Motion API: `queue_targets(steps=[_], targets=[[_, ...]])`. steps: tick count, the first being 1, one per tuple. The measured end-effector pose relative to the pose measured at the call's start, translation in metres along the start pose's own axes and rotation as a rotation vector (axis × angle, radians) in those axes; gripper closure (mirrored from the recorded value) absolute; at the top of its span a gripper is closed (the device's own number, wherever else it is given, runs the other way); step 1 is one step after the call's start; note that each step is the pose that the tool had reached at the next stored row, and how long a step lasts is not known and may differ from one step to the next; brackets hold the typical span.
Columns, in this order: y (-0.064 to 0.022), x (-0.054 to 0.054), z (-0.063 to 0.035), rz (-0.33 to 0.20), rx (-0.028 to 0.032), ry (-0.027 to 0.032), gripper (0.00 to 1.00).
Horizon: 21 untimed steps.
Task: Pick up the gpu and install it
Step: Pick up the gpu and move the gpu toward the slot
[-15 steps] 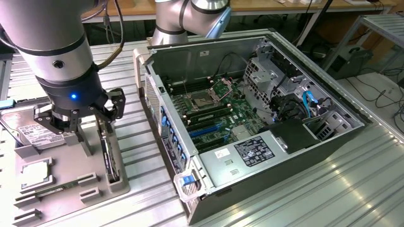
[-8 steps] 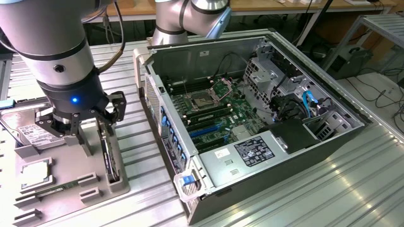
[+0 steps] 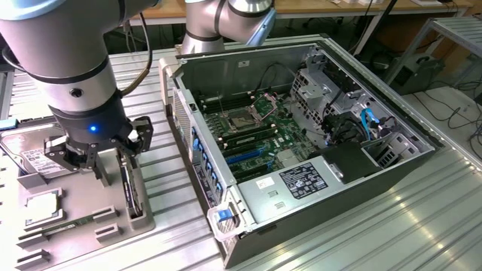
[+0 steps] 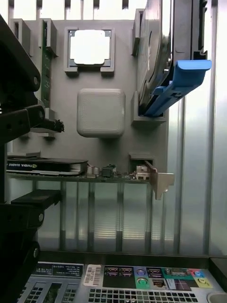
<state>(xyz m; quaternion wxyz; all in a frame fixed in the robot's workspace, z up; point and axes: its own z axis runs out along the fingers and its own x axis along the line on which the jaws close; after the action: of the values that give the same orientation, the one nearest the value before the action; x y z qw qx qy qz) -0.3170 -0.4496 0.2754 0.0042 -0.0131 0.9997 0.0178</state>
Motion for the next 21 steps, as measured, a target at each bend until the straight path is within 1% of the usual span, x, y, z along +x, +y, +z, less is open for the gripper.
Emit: queue_targets(steps=[1,4,7,11,18,21], targets=[[-0.0002,0.0,0.0015,0.0,-0.0001,0.0014,0.4],[-0.0003,0.0,0.0059,0.0,-0.0001,0.0016,0.4],[-0.0006,-0.001,0.0113,0.008,-0.0002,0.0012,0.4],[-0.001,-0.005,0.0183,0.024,0.0001,0.0009,0.4],[-0.002,-0.005,0.0317,0.04,0.0002,0.0005,0.4],[-0.0022,-0.005,0.0368,0.043,0.0002,0.0032,0.4]])
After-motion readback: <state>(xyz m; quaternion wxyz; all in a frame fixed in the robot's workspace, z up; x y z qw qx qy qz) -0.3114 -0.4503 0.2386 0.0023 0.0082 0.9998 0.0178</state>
